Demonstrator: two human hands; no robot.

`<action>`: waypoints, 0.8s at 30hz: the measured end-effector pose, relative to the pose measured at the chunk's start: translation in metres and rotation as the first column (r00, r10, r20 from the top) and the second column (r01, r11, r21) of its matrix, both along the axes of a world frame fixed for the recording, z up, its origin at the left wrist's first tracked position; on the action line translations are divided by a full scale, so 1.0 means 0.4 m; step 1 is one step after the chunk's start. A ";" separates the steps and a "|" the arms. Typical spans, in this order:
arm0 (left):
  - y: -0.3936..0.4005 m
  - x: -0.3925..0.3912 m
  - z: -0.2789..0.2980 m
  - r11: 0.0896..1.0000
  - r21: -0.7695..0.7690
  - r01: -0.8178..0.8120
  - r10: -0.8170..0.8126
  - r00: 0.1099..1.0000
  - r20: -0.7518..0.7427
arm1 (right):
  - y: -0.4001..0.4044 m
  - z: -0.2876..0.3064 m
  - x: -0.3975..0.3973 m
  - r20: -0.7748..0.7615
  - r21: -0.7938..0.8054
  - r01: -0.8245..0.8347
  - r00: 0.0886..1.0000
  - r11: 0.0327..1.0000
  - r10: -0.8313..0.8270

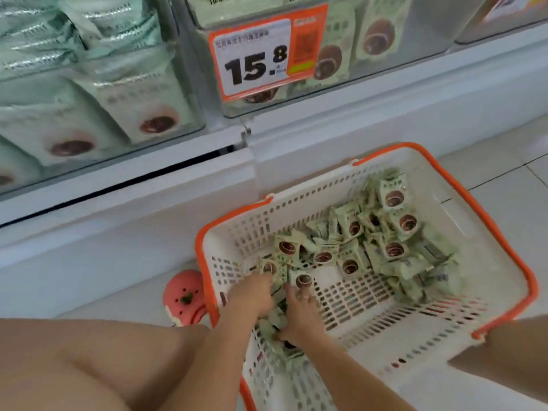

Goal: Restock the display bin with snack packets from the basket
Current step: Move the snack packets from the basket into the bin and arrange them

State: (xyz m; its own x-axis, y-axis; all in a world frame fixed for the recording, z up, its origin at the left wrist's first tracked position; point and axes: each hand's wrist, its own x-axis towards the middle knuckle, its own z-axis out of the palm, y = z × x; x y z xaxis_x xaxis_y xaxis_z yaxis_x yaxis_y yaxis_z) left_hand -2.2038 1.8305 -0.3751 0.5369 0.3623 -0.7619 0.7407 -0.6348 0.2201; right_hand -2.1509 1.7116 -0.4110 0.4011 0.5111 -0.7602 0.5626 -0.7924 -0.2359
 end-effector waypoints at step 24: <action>-0.073 0.115 0.299 0.975 -0.218 0.053 0.014 0.955 0.296 | -0.166 0.311 0.144 -0.834 0.136 0.968 0.226 0.210 -0.504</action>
